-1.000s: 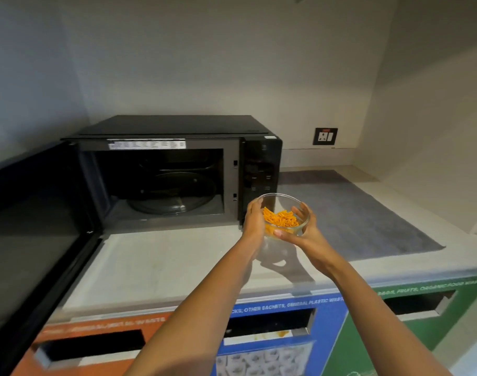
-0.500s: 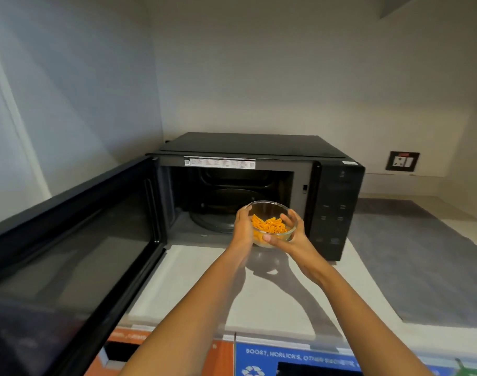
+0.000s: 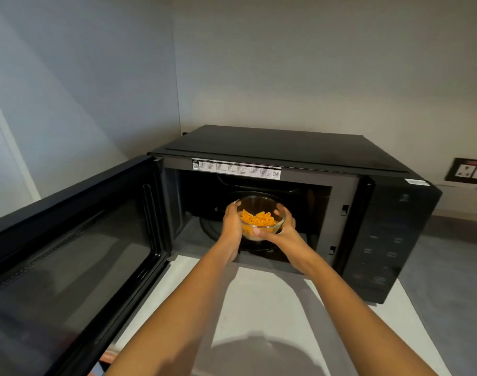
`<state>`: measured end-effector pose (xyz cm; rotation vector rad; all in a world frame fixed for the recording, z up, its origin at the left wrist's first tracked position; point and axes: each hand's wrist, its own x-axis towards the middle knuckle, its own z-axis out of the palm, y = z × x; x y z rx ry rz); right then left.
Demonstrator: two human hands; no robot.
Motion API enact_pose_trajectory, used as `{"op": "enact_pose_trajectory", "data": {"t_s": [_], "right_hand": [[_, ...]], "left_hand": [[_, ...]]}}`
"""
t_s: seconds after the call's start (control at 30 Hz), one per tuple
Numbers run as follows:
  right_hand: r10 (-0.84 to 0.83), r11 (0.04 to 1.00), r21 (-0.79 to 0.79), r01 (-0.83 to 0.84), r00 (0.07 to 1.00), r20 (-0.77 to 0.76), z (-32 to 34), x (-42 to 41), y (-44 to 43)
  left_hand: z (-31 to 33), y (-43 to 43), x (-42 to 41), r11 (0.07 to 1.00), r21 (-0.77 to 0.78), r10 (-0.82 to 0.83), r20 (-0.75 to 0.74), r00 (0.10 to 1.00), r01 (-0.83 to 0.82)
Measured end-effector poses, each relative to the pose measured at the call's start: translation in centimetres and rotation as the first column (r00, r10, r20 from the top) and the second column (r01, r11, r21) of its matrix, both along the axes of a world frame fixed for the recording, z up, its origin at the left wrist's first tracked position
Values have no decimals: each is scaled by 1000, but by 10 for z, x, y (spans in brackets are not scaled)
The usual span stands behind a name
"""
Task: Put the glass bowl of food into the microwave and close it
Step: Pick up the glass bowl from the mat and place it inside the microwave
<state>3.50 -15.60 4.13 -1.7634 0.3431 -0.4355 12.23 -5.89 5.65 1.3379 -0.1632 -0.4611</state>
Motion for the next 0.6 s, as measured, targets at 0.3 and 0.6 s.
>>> {"op": "enact_pose_trajectory", "data": {"t_s": [0.3,0.6], "right_hand": [[15,997,76,-14,1000,-12,1,39,-14],[-49,991,122,48,999,4,8,66,-28]], "left_hand": [[-4,-18,46,999,51,-3,1,1000,3],[-8,-38,87,997,31,-70,42,997,68]]}}
